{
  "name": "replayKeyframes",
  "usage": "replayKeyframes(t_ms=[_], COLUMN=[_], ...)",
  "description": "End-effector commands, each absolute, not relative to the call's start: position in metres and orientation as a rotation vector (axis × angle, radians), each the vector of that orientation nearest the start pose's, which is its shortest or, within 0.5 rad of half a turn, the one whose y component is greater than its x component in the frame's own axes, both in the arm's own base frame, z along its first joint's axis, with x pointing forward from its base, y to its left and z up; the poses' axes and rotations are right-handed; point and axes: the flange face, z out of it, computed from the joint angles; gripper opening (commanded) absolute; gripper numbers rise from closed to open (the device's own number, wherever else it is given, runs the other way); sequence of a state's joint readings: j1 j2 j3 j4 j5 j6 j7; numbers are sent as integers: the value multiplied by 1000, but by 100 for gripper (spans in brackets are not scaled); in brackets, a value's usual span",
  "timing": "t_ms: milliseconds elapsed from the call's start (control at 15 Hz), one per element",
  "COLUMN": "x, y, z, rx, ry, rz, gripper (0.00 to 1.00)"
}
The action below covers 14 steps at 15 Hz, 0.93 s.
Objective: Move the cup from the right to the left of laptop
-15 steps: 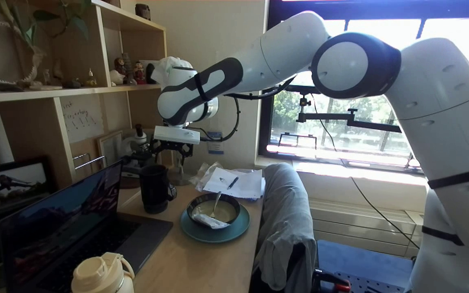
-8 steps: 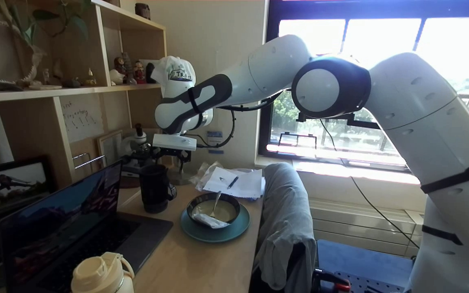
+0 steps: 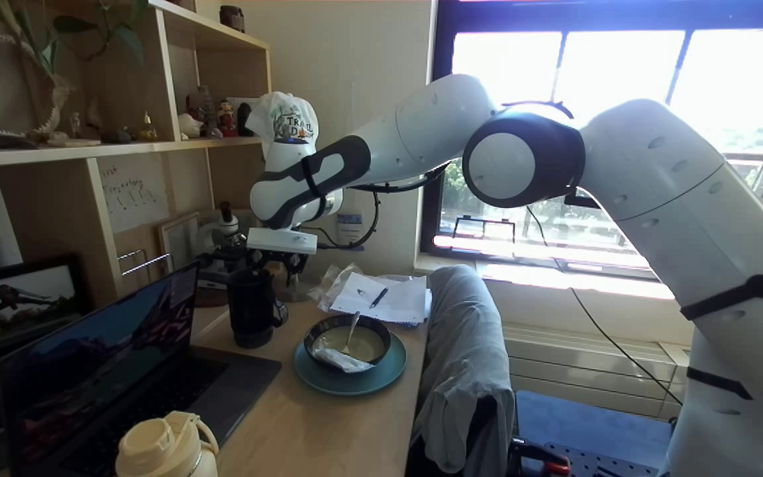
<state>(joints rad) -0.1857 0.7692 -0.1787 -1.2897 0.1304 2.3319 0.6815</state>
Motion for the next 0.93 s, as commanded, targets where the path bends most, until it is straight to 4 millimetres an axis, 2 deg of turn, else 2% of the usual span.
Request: replayKeyframes(t_ms=[0, 333, 533, 667, 867], x=[737, 735, 732, 727, 714], y=[-239, -238, -235, -227, -201], z=[323, 320, 329, 347, 397], rx=[-2627, -2599, -2591, -2598, -2630], ry=[1577, 1609, 1630, 1649, 1660], rz=[-414, -407, -409, -397, -343], gripper=[38, 1, 2, 2, 2])
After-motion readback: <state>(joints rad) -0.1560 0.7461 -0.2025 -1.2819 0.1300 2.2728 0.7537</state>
